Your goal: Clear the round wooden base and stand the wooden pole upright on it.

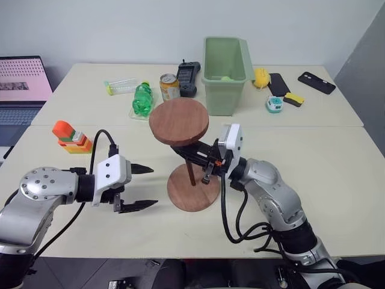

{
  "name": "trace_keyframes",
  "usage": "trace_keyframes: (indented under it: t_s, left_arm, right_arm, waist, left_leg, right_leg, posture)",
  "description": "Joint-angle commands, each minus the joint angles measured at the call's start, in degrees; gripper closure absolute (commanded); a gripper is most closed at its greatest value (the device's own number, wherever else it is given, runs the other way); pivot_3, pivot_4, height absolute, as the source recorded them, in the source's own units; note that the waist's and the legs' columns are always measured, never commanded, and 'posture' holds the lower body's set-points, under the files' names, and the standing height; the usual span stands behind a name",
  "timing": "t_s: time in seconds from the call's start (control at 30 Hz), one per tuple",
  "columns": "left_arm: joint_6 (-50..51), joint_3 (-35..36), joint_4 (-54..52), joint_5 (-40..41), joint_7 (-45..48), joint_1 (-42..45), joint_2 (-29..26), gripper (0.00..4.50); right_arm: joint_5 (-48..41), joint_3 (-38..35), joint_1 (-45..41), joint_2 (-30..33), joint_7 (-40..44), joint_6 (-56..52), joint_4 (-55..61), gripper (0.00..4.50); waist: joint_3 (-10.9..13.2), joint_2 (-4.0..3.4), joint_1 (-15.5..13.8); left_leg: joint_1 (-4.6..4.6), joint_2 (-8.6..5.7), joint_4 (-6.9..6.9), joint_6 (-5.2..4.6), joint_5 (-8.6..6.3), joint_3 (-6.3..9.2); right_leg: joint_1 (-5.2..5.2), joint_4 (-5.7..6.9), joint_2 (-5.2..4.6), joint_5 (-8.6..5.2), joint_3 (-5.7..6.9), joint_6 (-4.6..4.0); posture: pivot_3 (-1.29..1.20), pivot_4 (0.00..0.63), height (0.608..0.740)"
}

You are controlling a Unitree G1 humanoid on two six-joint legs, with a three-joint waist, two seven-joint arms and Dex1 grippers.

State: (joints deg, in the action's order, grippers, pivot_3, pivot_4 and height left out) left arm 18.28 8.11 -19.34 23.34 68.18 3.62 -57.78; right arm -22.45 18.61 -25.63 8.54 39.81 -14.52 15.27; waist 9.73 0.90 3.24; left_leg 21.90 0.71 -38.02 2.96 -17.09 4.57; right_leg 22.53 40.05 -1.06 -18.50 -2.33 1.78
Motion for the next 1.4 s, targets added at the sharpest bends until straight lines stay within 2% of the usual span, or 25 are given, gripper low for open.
trace_keyframes:
  t_s: [0.03,0.47,0.57,0.77,0.83,0.9,1.13,1.4]
  left_arm:
    - [-1.1,0.2,0.0,-0.3,0.2,0.2,0.0,0.15]
    - [-1.2,0.5,-0.4,0.4,0.0,-0.9,0.2,0.15]
    - [-1.0,0.4,-0.6,0.4,-0.1,-0.8,0.3,0.15]
    - [-0.8,-0.2,-0.7,0.2,-0.5,0.0,0.5,0.15]
    - [-0.7,-0.4,-0.8,0.2,-0.5,0.2,0.6,0.15]
    - [-0.5,-0.6,-1.0,0.3,-0.7,0.5,0.6,0.15]
    - [0.7,0.0,-1.8,1.7,-1.5,1.5,1.3,0.15]
    - [5.3,2.4,-2.6,4.5,-4.9,1.8,2.4,0.15]
  right_arm:
    - [0.9,0.5,2.2,0.7,0.5,-1.1,-2.1,4.25]
    - [5.4,2.2,4.6,3.4,0.7,-0.8,-7.4,4.25]
    - [5.7,2.7,4.3,3.9,0.6,-1.0,-7.5,4.25]
    - [5.0,3.3,3.6,4.1,0.9,-1.8,-4.8,4.25]
    - [4.4,3.0,3.4,4.0,0.6,-2.2,-4.1,3.55]
    - [4.2,2.9,3.2,4.1,0.8,-2.3,-3.5,3.38]
    - [5.2,2.6,2.4,5.2,2.5,-2.2,-2.2,1.79]
    - [5.7,0.8,2.8,10.5,5.4,-2.9,-0.5,1.79]
  waist:
    - [0.0,0.0,0.0]
    - [-0.1,0.02,-0.1]
    - [-0.2,0.01,-0.2]
    - [-0.2,0.01,-0.2]
    - [-0.2,0.0,-0.2]
    - [-0.2,0.05,-0.3]
    - [0.0,-0.06,-0.2]
    - [0.0,-0.04,-0.2]
  left_leg:
    - [-0.01,0.0,0.0,0.0,0.0,0.0]
    - [-0.7,-0.01,0.07,-0.01,-0.01,0.0]
    - [-1.09,-0.01,0.16,-0.01,-0.02,0.02]
    - [-1.09,-0.02,0.15,-0.01,-0.02,0.02]
    - [-1.09,-0.01,0.15,-0.01,-0.02,0.03]
    - [-1.08,-0.01,0.15,-0.01,-0.02,0.03]
    - [-0.72,0.01,0.13,-0.01,-0.02,-0.03]
    - [-0.69,0.0,0.13,-0.01,-0.02,0.0]
  right_leg:
    - [-0.02,-0.01,0.0,0.0,0.0,0.0]
    - [-0.72,-0.09,0.0,-0.01,0.0,0.0]
    - [-1.14,-0.2,0.0,-0.03,0.01,0.01]
    - [-1.15,-0.19,0.01,-0.03,0.0,0.01]
    - [-1.14,-0.19,0.01,-0.03,0.0,0.02]
    - [-1.14,-0.2,0.01,-0.03,0.0,0.02]
    - [-0.69,-0.1,0.02,-0.02,-0.04,0.01]
    - [-0.7,-0.14,0.01,-0.03,-0.03,0.02]
  posture:
    - [0.0,0.15,0.74]
    - [0.0,0.15,0.74]
    - [0.0,0.15,0.74]
    - [0.0,0.15,0.74]
    - [0.0,0.15,0.74]
    - [0.0,0.15,0.74]
    - [0.0,0.15,0.74]
    - [0.0,0.15,0.74]
